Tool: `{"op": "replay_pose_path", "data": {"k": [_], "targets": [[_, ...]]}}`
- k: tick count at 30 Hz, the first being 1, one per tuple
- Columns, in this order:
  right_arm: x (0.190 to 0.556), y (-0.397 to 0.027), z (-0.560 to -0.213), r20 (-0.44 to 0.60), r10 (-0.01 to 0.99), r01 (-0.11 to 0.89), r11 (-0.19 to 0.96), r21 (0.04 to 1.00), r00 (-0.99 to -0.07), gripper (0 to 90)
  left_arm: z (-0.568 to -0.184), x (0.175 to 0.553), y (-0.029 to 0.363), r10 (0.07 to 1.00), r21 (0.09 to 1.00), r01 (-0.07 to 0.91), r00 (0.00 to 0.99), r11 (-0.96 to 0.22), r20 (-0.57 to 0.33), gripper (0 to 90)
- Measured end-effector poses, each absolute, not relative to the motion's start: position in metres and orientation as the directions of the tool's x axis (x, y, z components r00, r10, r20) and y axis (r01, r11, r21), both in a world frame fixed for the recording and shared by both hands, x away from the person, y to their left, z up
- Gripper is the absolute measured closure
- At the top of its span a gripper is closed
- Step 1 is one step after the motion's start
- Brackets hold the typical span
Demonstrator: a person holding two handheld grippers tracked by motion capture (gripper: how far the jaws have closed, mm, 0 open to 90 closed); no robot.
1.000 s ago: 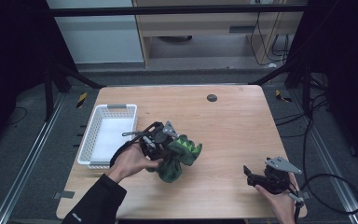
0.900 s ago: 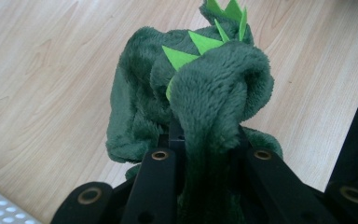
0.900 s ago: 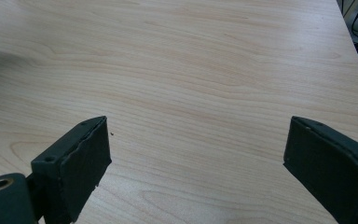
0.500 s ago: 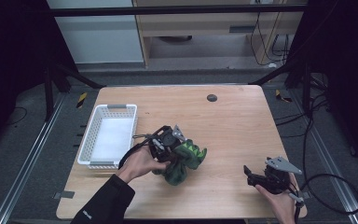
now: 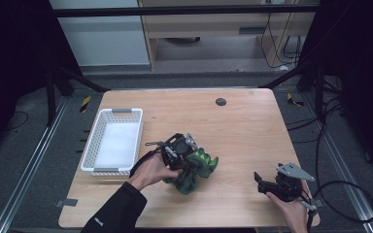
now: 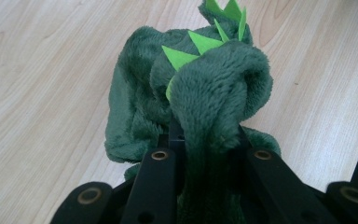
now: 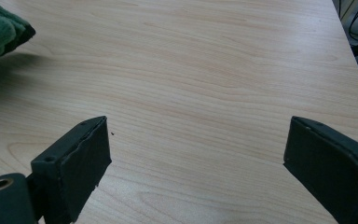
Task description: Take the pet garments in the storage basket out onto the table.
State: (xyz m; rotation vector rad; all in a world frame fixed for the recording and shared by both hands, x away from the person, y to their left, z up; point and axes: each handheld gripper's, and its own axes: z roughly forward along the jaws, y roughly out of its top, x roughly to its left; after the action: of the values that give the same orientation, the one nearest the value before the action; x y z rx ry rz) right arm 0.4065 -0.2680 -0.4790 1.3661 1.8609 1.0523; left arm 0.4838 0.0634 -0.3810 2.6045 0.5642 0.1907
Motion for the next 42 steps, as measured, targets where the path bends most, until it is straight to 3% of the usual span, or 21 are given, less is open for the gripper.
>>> {"op": "replay_pose_path", "data": {"k": [17,26,34,36,42], "targets": [[0.406,-0.268,-0.479,-0.013,0.955,0.483,0.161,0.86,-0.295,7.2,-0.406,0.484,0.052,0.419,0.444,0.37,0.908,-0.816,0.012,77.6],[0.406,-0.267,-0.479,-0.006,0.955,0.489,0.157,0.858,-0.297,7.1,-0.414,0.485,0.051,0.424,0.441,0.378,0.906,-0.814,0.005,70.5],[0.406,-0.267,-0.48,-0.002,0.955,0.493,0.155,0.856,-0.296,7.0,-0.416,0.486,0.053,0.433,0.444,0.39,0.901,-0.807,-0.004,54.0],[0.406,-0.267,-0.48,-0.005,0.955,0.492,0.158,0.856,-0.298,6.9,-0.417,0.485,0.054,0.434,0.447,0.386,0.901,-0.807,0.004,44.7],[0.406,-0.268,-0.48,-0.011,0.955,0.489,0.162,0.857,-0.297,6.7,-0.417,0.485,0.06,0.444,0.472,0.39,0.896,-0.791,0.006,34.2]]}}
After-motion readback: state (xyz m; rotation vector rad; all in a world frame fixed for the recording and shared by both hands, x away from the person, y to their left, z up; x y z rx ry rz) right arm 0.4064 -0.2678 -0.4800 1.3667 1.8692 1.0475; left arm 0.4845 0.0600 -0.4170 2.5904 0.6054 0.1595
